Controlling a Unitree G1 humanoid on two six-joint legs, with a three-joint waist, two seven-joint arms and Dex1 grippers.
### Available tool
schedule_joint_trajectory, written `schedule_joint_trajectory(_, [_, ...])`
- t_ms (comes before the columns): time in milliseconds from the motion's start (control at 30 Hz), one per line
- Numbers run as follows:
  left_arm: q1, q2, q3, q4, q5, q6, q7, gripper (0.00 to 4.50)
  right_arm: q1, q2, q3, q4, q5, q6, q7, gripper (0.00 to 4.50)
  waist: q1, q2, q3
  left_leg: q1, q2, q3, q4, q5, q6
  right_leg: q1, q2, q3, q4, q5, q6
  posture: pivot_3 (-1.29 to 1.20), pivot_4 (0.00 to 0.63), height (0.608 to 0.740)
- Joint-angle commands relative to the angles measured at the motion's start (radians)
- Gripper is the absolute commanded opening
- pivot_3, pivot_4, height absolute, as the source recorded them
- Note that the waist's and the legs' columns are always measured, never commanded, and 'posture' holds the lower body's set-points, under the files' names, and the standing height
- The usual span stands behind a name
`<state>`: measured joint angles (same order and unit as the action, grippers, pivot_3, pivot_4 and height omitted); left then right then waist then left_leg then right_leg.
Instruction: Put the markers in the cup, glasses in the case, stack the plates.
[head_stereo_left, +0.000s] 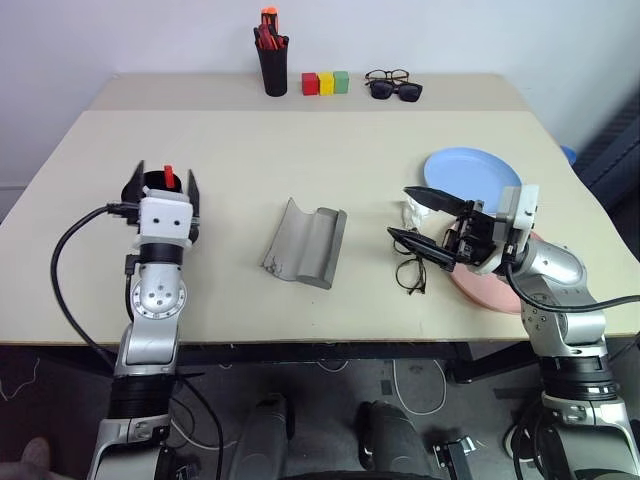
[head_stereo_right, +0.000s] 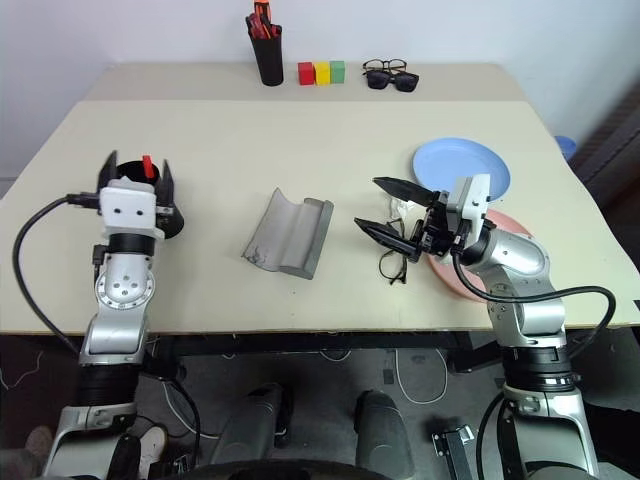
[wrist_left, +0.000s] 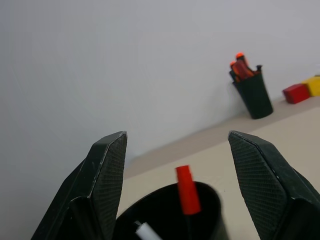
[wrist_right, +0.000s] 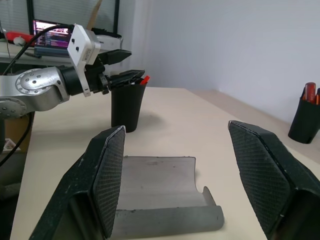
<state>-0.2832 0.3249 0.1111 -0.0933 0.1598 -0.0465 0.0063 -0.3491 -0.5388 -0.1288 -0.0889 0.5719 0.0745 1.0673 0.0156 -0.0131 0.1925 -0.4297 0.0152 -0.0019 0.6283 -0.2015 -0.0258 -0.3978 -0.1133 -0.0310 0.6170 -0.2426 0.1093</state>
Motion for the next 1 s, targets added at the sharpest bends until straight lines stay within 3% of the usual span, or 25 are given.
schedule_joint_trajectory(33, [-0.058,0.026,-0.078,-0.161,-0.122,0.234,-0.208,3.27,0.038,-0.034,-0.045,-0.072,0.008,0.033,-0.041,3.36,-0.001,0.0,0.0,0.0,0.0,0.0,0.001,0.0,0.0,0.0,0.0,0.0,0.0,0.0,0.0,0.0,0.15,0.74])
schedule_joint_trajectory(133, [-0.097,0.065,-0.108,-0.232,-0.233,0.426,-0.355,3.27,0.124,-0.085,-0.089,-0.135,0.021,0.109,-0.088,3.36,-0.003,0.0,0.0,-0.001,0.0,0.0,0.0,0.0,0.0,0.0,0.0,0.0,-0.001,0.0,0.0,0.0,0.15,0.74])
schedule_joint_trajectory(300, [-0.279,0.089,-0.136,-0.25,-0.522,1.09,-0.513,3.27,0.321,-0.128,-0.173,-0.235,0.028,0.125,-0.101,3.36,-0.003,0.0,0.0,0.0,0.0,-0.001,0.0,0.0,0.0,0.0,0.001,0.0,0.0,-0.001,0.001,0.0,0.15,0.74])
schedule_joint_trajectory(433, [-0.411,-0.012,-0.066,-0.185,-0.618,1.402,-0.469,3.27,0.37,-0.114,-0.184,-0.257,0.006,0.102,-0.121,3.36,-0.01,-0.001,0.001,0.0,0.0,-0.002,0.003,0.0,0.0,0.001,0.001,0.0,0.0,-0.003,0.004,0.0,0.15,0.74])
schedule_joint_trajectory(500, [-0.499,-0.106,0.016,-0.139,-0.651,1.585,-0.448,3.27,0.377,-0.106,-0.183,-0.266,0.005,0.096,-0.135,3.36,-0.01,-0.002,0.001,0.0,0.0,-0.003,0.003,0.0,0.0,0.001,0.001,0.0,0.0,-0.003,0.004,0.0,0.15,0.74])
schedule_joint_trajectory(667, [-0.619,-0.203,0.096,0.041,-0.707,1.661,-0.292,3.27,0.37,-0.103,-0.172,-0.281,-0.001,0.092,-0.159,3.36,-0.006,-0.002,0.001,0.0,0.0,-0.004,0.002,0.0,0.001,0.001,0.002,0.0,0.001,-0.003,0.004,0.0,0.15,0.74])
schedule_joint_trajectory(1000, [-0.73,-0.242,0.075,0.282,-0.923,1.661,0.064,3.27,0.411,-0.103,-0.204,-0.297,0.0,0.07,-0.182,3.36,-0.001,-0.004,0.002,-0.001,-0.002,-0.005,0.002,0.0,0.0,0.001,0.001,0.0,0.0,-0.001,0.002,0.0,0.15,0.74])
